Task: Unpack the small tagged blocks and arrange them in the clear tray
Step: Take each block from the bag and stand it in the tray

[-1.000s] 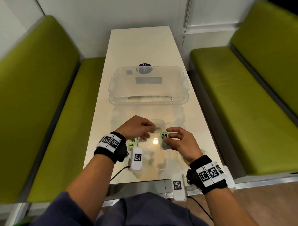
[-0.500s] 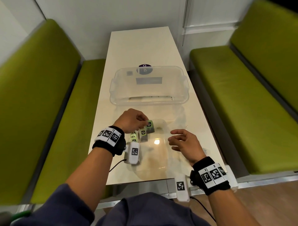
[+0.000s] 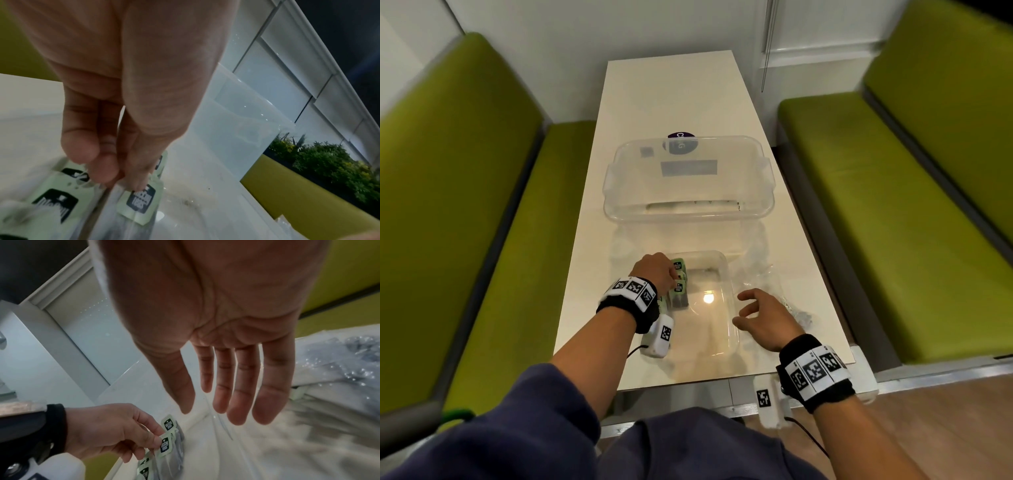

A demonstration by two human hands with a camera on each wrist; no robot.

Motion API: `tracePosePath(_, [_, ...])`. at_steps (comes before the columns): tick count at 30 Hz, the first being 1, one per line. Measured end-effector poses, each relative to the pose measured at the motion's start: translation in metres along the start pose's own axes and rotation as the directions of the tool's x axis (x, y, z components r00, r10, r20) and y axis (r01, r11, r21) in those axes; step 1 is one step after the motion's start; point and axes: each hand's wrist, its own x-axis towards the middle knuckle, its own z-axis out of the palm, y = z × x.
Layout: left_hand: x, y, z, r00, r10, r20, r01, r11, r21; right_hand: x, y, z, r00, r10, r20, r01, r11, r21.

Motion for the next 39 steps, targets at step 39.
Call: tracePosePath(39, [-0.118, 0.052, -0.007, 0.914, 0.379, -0.147, -0.403, 0.796, -0.452, -0.016, 0.052, -0.022, 0.847, -0.274, -0.456, 0.171, 0.952, -0.254])
